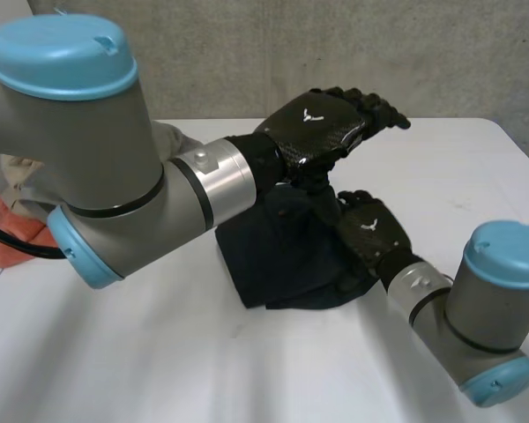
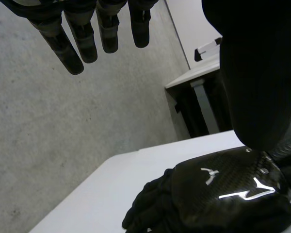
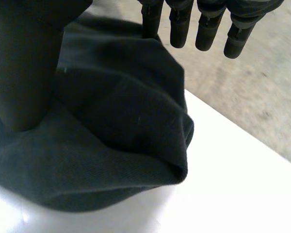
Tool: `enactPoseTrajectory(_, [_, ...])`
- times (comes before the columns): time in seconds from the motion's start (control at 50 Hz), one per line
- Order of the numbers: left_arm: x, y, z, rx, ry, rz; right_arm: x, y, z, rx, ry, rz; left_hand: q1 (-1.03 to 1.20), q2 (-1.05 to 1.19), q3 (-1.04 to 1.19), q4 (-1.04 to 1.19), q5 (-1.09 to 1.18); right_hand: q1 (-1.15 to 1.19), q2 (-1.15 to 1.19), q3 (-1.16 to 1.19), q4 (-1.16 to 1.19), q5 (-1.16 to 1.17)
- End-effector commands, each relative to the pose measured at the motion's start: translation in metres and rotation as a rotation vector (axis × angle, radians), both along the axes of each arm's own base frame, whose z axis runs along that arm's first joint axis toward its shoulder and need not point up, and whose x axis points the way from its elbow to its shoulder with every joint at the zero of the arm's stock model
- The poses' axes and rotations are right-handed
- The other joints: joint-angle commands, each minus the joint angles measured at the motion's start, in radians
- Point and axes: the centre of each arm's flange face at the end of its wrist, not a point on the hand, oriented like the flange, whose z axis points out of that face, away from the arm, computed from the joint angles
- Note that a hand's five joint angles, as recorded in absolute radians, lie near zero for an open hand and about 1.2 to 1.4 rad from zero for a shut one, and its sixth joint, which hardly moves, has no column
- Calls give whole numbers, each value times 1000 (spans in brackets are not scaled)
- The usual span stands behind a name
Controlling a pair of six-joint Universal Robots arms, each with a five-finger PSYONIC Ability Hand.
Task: Fold the laundry.
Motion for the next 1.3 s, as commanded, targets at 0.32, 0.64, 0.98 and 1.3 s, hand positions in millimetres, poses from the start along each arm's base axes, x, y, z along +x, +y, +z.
enactPoseTrajectory(0.32, [9,9,16,18,35,9,-9,-34,-25,429,-186,-216,-30,-31,-34,-26,-49,5,29,28,27,12])
enactPoseTrajectory(0.64, [16,9,23,7,48,22,-10,-88,6,243,-446,-283,-30,-31,-34,-26,-49,1167,1191,1190,1190,1174])
enactPoseTrajectory(0.98, [15,8,22,31,63,24,-130,-238,0,54,-549,-899,-30,-31,-34,-26,-49,1167,1191,1190,1190,1174])
enactPoseTrajectory(1.3, [7,5,15,46,61,13,-261,-281,-11,-87,-697,-1205,-30,-31,-34,-26,-49,1167,1191,1190,1190,1174])
